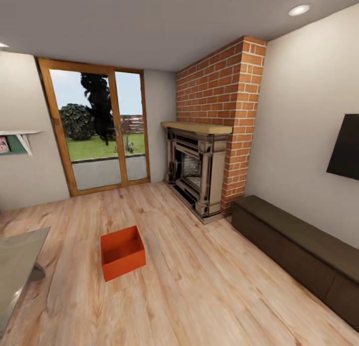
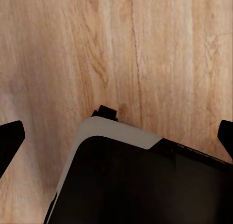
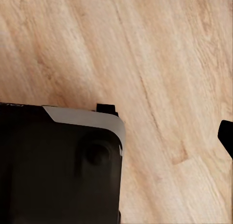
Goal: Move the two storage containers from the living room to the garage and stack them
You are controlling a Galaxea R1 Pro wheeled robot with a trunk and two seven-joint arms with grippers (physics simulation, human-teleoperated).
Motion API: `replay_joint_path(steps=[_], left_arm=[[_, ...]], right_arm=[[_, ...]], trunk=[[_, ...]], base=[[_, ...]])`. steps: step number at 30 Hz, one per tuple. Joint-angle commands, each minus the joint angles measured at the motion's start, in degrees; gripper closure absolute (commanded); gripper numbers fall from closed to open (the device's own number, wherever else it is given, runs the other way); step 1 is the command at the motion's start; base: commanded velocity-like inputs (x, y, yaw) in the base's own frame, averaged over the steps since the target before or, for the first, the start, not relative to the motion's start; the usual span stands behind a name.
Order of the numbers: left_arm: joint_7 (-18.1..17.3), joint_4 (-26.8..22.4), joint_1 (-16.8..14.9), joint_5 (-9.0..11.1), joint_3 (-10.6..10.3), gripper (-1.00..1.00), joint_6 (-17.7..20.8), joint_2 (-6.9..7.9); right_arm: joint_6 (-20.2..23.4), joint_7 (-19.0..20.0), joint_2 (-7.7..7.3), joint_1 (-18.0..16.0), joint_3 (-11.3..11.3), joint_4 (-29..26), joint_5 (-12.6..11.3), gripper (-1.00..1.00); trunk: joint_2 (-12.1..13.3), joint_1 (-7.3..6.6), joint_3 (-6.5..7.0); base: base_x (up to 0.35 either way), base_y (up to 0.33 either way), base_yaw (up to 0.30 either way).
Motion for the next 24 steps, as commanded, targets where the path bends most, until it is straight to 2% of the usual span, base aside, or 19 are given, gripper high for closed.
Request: replay_joint_path(steps=[1, 24], left_arm=[[0.2, 0.0, 0.0, 0.4, -0.5, -1.00, -0.1, -0.01], [0.2, 0.0, 0.0, 0.4, -0.5, -1.00, 0.0, 0.00]], right_arm=[[-0.3, -0.3, 0.01, -0.1, -0.1, 0.2, 0.6, -1.00], [-0.3, -0.3, 0.08, -0.1, -0.1, 0.2, 0.7, -1.00]], trunk=[[-0.1, 0.04, -0.09], [-0.1, 0.04, -0.09]], base=[[0.325, 0.000, 0.270], [0.325, 0.000, 0.270]])
